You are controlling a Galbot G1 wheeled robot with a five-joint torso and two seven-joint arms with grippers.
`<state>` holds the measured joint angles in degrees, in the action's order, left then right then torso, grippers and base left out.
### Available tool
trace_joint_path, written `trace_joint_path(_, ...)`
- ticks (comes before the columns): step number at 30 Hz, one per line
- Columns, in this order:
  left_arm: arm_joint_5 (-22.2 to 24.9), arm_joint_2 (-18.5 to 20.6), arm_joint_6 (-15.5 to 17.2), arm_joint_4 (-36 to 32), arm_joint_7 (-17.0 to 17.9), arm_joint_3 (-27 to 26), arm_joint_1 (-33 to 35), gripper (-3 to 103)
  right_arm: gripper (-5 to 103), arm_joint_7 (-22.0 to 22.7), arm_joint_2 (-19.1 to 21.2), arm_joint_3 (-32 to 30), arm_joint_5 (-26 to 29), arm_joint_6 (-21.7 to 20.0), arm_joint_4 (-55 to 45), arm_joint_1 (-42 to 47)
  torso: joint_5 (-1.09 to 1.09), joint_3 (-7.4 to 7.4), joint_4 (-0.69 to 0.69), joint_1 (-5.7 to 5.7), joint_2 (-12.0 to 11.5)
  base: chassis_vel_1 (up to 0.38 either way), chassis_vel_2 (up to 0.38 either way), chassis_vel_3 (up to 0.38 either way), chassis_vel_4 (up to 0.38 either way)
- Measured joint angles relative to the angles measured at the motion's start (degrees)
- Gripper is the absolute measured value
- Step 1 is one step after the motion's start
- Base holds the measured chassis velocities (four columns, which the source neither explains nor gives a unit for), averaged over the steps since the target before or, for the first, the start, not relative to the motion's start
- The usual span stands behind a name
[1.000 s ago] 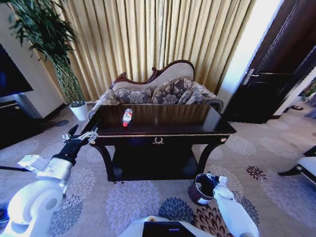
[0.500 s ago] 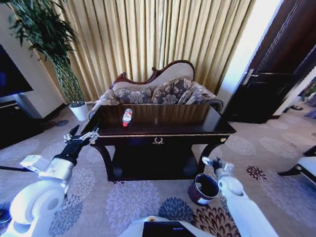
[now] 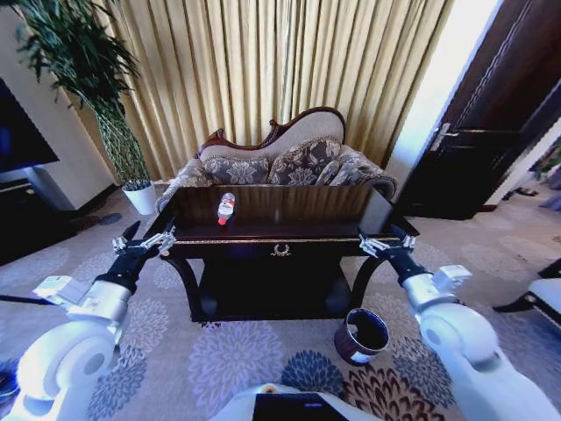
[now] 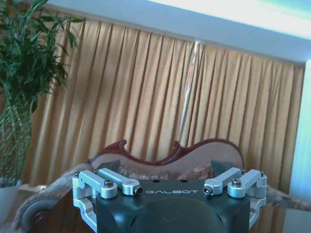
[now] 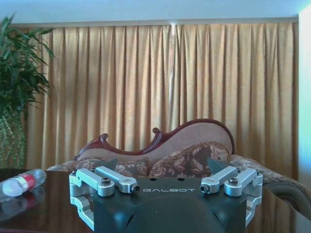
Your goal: Move to the front of the table and place the trash on the table into the trash bin.
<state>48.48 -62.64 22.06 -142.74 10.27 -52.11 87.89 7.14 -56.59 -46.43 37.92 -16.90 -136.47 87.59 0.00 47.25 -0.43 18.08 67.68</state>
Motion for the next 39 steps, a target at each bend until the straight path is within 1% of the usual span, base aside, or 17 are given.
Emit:
trace_joint_path(1, 0.0, 0.0, 0.0, 0.0, 0.0, 0.0, 0.0, 100, 100, 0.0, 0.0, 0.0, 0.0, 0.0, 0.0, 0.0, 0.0, 0.0, 0.0, 0.0, 0.0, 0.0, 0.0, 0.0, 0.0)
trace_joint_path(4, 0.44, 0.52, 6.23, -0.48, 3.15, -0.91, 0.06, 100, 100, 0.47, -0.17, 1.08, -0.21, -0.66, -0.07, -0.87, 0.0, 0.0, 0.01, 0.0, 0.0, 0.0, 0.0, 0.0, 0.0)
trace_joint_path(5, 0.44, 0.52, 6.23, -0.48, 3.15, -0.91, 0.06, 100, 100, 0.47, -0.17, 1.08, -0.21, -0.66, -0.07, -0.87, 0.0, 0.0, 0.01, 0.0, 0.0, 0.0, 0.0, 0.0, 0.0)
trace_joint_path(7, 0.5, 1.08, 8.65, -0.49, 4.9, -1.57, -0.04, 100, 100, 0.51, -0.58, 1.49, -1.55, -0.69, 1.08, -0.67, 0.0, 0.0, 0.01, 0.0, 0.0, 0.0, 0.0, 0.0, 0.0)
trace_joint_path(8, 0.49, 1.23, 8.83, -0.42, 5.13, -1.7, -0.2, 100, 100, 0.5, -0.75, 1.62, -2.35, -0.68, 1.64, -0.45, 0.0, 0.0, 0.0, 0.0, 0.0, 0.0, 0.0, 0.0, 0.0)
trace_joint_path(10, 0.49, 1.36, 8.79, -0.33, 5.2, -1.73, -0.47, 100, 100, 0.5, -0.93, 1.74, -3.19, -0.63, 2.22, -0.26, 0.01, 0.0, -0.01, 0.0, 0.0, -0.019, 0.016, 0.009, -0.027)
trace_joint_path(11, 0.49, 1.47, 8.25, -0.25, 5.2, -1.65, -0.8, 100, 100, 0.48, -1.21, 1.89, -4.01, -0.54, 2.92, -0.15, 0.0, 0.0, 0.0, -0.01, 0.0, -0.069, 0.073, 0.067, -0.053)
trace_joint_path(17, 0.45, 2.13, 7.32, -0.26, 4.65, -1.16, -1.56, 100, 100, 0.44, -1.83, 2.19, -5.37, -0.41, 4.24, -0.55, 0.0, 0.01, 0.0, 0.0, 0.0, -0.097, 0.087, 0.103, -0.1)
trace_joint_path(20, -0.03, 2.66, 6.32, -0.07, 2.62, -1.33, -1.72, 100, 100, 0.42, -2.09, 2.25, -5.5, -0.37, 4.63, -0.7, 0.0, 0.01, 0.0, 0.0, 0.0, -0.16, 0.15, 0.158, -0.142)
trace_joint_path(22, -0.14, 2.75, 6.04, -0.03, 2.31, -1.37, -1.72, 100, 100, 0.42, -2.22, 2.26, -5.5, -0.34, 4.72, -0.7, 0.0, 0.01, 0.0, 0.0, 0.0, -0.173, 0.18, 0.168, -0.162)
trace_joint_path(35, -0.2, 2.53, 5.52, 0.11, 2.19, -1.38, -1.45, 100, 100, 0.4, -2.0, 2.84, -5.25, -0.03, 4.09, -0.85, -0.02, 0.02, 0.0, 0.03, -0.02, -0.214, 0.204, 0.204, -0.217)
trace_joint_path(37, -0.2, 2.48, 5.43, 0.1, 2.21, -1.38, -1.42, 100, 100, 0.39, -1.91, 3.02, -5.22, 0.57, 4.18, -0.87, -0.01, 0.02, 0.0, 0.03, -0.02, -0.145, 0.173, 0.169, -0.192)
trace_joint_path(39, -0.19, 2.35, 4.75, -0.02, 2.22, -1.35, -1.2, 100, 100, 0.38, -1.67, 3.31, -4.99, 2.05, 4.55, -0.86, 0.01, 0.02, 0.0, 0.04, -0.02, -0.126, 0.155, 0.118, -0.14)
